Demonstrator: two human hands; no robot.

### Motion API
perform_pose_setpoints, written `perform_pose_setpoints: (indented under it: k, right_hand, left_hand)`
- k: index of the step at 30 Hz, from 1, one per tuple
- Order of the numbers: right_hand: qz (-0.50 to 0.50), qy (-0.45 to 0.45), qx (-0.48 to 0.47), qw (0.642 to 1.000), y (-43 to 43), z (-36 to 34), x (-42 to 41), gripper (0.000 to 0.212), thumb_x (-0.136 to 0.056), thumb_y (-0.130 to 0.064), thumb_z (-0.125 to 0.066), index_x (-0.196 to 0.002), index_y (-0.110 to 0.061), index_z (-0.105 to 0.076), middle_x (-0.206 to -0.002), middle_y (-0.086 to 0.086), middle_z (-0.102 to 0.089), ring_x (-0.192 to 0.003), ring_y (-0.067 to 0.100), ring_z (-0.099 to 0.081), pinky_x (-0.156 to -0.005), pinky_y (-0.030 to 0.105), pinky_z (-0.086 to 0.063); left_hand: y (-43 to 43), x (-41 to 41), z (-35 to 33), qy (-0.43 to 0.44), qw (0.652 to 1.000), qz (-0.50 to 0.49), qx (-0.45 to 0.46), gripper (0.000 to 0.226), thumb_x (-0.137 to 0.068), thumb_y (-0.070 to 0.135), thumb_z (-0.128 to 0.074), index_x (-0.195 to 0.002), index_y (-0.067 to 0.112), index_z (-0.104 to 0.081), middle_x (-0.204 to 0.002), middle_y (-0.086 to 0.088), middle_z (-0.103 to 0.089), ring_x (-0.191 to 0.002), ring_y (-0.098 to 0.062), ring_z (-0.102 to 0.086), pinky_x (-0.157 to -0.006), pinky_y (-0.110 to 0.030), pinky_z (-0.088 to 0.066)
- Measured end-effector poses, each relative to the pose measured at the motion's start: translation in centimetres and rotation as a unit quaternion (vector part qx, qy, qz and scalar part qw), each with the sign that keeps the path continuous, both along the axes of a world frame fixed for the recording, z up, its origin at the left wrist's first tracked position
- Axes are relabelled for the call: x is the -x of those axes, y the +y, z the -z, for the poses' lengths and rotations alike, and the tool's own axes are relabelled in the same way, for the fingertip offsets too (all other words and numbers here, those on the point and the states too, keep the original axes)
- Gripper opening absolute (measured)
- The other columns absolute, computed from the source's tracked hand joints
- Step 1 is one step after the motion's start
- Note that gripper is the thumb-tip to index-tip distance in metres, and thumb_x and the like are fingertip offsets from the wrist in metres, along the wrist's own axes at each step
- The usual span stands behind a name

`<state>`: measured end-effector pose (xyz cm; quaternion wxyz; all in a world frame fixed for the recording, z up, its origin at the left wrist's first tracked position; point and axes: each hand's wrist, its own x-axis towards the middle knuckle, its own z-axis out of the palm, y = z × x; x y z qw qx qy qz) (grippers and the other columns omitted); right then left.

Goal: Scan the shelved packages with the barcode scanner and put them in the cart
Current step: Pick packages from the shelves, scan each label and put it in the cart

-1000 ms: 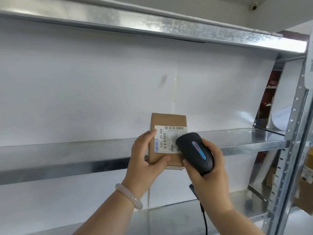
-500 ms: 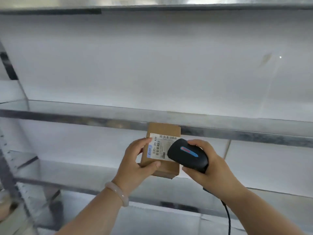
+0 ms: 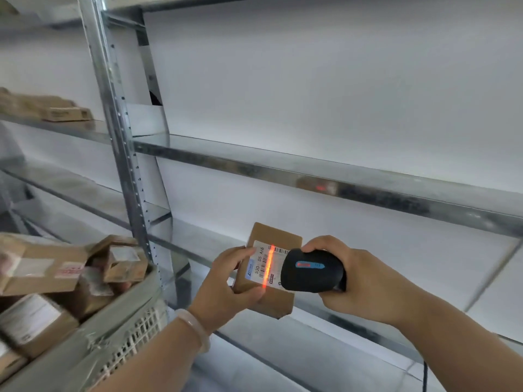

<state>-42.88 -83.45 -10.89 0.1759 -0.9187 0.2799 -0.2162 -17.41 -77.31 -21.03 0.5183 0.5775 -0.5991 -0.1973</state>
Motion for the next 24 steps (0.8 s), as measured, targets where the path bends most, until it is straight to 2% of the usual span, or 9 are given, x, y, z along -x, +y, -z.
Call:
perform_pose_setpoints:
  k: [2,7,9,12,15,17,20,22,24]
  right_hand:
    - [-0.013,0.006,-0.006,1.0,-0.3,0.0,-1.0,0.065,-0.068,-0.024,-0.069,-0.119,-0.053,-0.041,-0.108,-0.021,-0.063,-0.089,0.008,-0.065,-0.073,0.022,-0.055]
    - [-0.047,-0.001,-0.027,0.999,-1.4,-0.2,-3.3,0.06,-0.068,-0.026,-0.068,-0.117,-0.051,-0.043,-0.102,-0.021,-0.064,-0.085,0.006,-0.065,-0.07,0.02,-0.053]
    - [-0.059,-0.003,-0.036,0.998,-2.1,-0.1,-4.2,0.059,-0.067,-0.028,-0.067,-0.116,-0.051,-0.044,-0.101,-0.021,-0.065,-0.084,0.007,-0.065,-0.07,0.02,-0.053]
    - [-0.078,-0.013,-0.045,0.996,-3.2,0.3,-5.5,0.058,-0.067,-0.032,-0.067,-0.116,-0.052,-0.043,-0.102,-0.021,-0.064,-0.084,0.007,-0.065,-0.069,0.018,-0.051]
    - [-0.081,-0.039,-0.068,0.994,-4.3,1.3,-6.9,0.06,-0.071,-0.03,-0.073,-0.119,-0.052,-0.044,-0.107,-0.023,-0.064,-0.091,0.006,-0.065,-0.074,0.021,-0.054]
    - [-0.08,-0.063,-0.084,0.991,-4.7,2.3,-8.2,0.061,-0.074,-0.023,-0.077,-0.117,-0.053,-0.045,-0.106,-0.026,-0.063,-0.095,0.002,-0.063,-0.077,0.02,-0.054]
    - [-0.092,-0.105,-0.119,0.983,-4.4,3.8,-10.8,0.06,-0.078,-0.018,-0.077,-0.115,-0.054,-0.045,-0.108,-0.036,-0.058,-0.095,-0.002,-0.062,-0.077,0.016,-0.052]
    - [-0.099,-0.134,-0.143,0.976,-3.9,4.9,-13.0,0.06,-0.08,-0.018,-0.078,-0.115,-0.053,-0.045,-0.11,-0.036,-0.057,-0.093,-0.002,-0.062,-0.077,0.014,-0.051]
    - [-0.099,-0.154,-0.175,0.967,-3.0,6.1,-15.5,0.06,-0.08,-0.019,-0.078,-0.113,-0.055,-0.045,-0.108,-0.032,-0.06,-0.08,0.0,-0.064,-0.074,0.019,-0.054]
  left_hand:
    - [0.4,-0.8,0.2,-0.005,1.0,-0.016,-0.011,0.065,-0.078,0.025,-0.081,-0.132,0.04,-0.048,-0.13,0.021,-0.047,-0.127,-0.009,-0.044,-0.092,-0.029,-0.057]
    - [1.1,-2.3,0.4,-0.011,0.998,-0.054,-0.006,0.064,-0.079,0.015,-0.081,-0.128,0.04,-0.049,-0.129,0.02,-0.047,-0.125,-0.004,-0.044,-0.091,-0.015,-0.051]
    - [1.2,-2.7,0.6,-0.01,0.997,-0.07,-0.005,0.065,-0.078,0.013,-0.081,-0.126,0.043,-0.049,-0.129,0.022,-0.046,-0.125,-0.004,-0.043,-0.093,-0.019,-0.052]
    - [1.2,-3.5,1.1,-0.001,0.994,-0.105,-0.003,0.067,-0.075,0.017,-0.083,-0.126,0.046,-0.05,-0.129,0.027,-0.045,-0.127,-0.004,-0.043,-0.098,-0.035,-0.053]
    - [1.6,-4.3,1.6,0.005,0.989,-0.15,-0.004,0.067,-0.074,0.022,-0.083,-0.127,0.046,-0.051,-0.134,0.018,-0.047,-0.127,-0.006,-0.045,-0.102,-0.035,-0.051]
    - [2.2,-4.5,2.0,0.029,0.983,-0.181,-0.002,0.065,-0.075,0.023,-0.083,-0.126,0.045,-0.051,-0.132,0.017,-0.047,-0.125,-0.004,-0.047,-0.1,-0.031,-0.051]
    - [3.3,-5.0,2.7,0.078,0.97,-0.228,0.008,0.064,-0.076,0.018,-0.083,-0.125,0.044,-0.051,-0.131,0.01,-0.049,-0.117,-0.001,-0.053,-0.091,-0.013,-0.049]
    - [4.2,-5.8,3.1,0.124,0.958,-0.26,0.011,0.062,-0.076,0.021,-0.084,-0.124,0.046,-0.054,-0.133,0.007,-0.05,-0.118,-0.007,-0.056,-0.092,-0.021,-0.053]
    - [5.5,-7.1,3.5,0.161,0.944,-0.287,0.009,0.058,-0.074,0.03,-0.084,-0.121,0.051,-0.056,-0.135,0.008,-0.051,-0.12,-0.013,-0.056,-0.099,-0.032,-0.052]
